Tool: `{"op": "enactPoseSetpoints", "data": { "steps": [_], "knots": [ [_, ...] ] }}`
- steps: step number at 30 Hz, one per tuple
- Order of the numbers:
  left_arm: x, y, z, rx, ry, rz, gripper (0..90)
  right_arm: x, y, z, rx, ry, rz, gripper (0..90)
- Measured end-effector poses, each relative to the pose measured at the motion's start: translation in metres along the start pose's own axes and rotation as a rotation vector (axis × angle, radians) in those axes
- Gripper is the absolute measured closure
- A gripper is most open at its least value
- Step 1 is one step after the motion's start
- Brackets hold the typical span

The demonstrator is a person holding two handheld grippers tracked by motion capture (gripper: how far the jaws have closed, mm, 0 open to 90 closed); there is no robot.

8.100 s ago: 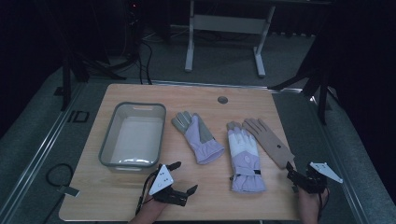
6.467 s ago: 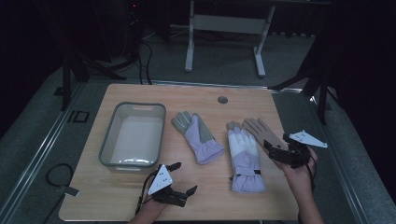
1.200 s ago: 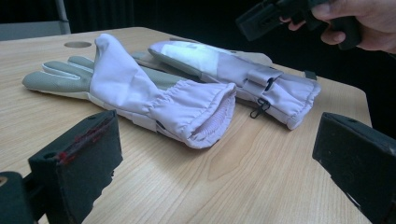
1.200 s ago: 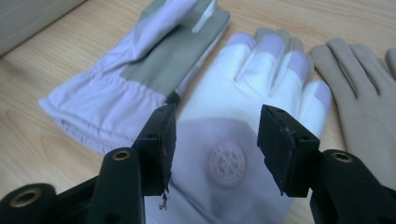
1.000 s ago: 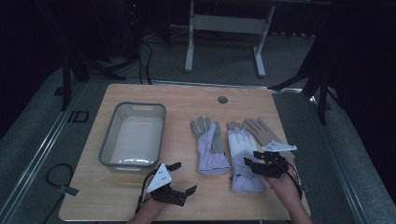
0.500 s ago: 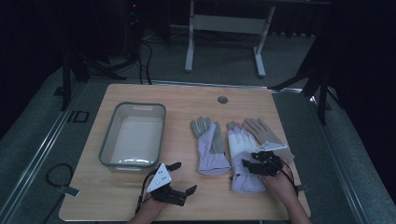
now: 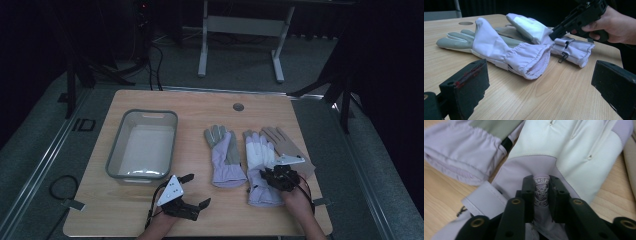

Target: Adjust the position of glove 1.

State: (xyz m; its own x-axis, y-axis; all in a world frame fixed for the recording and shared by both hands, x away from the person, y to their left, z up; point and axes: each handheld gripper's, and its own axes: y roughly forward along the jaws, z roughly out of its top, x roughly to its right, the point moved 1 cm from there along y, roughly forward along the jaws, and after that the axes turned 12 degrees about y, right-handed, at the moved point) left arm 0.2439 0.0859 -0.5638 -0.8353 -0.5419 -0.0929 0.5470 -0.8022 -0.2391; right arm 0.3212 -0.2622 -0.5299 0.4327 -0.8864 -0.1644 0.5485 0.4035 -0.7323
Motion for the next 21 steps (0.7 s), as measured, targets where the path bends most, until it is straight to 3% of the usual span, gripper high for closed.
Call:
{"op": "enactPoseSetpoints", "data": {
  "steps": [7, 14, 21],
  "knots": [
    [0.000, 0.000, 0.000, 0.000, 0.000, 0.000, 1.2, -0.001, -0.028, 0.010, 0.055, 0.037, 0.067, 79.3],
    [0.000, 0.000, 0.000, 0.000, 0.001, 0.002, 1.3, 0.001, -0.053, 0.038, 0.111, 0.001, 0.043, 79.3],
    [0.000, 0.000, 0.000, 0.002, 0.002, 0.002, 1.3, -0.004, -0.060, 0.070, 0.139, -0.026, 0.043, 79.4]
  ]
}}
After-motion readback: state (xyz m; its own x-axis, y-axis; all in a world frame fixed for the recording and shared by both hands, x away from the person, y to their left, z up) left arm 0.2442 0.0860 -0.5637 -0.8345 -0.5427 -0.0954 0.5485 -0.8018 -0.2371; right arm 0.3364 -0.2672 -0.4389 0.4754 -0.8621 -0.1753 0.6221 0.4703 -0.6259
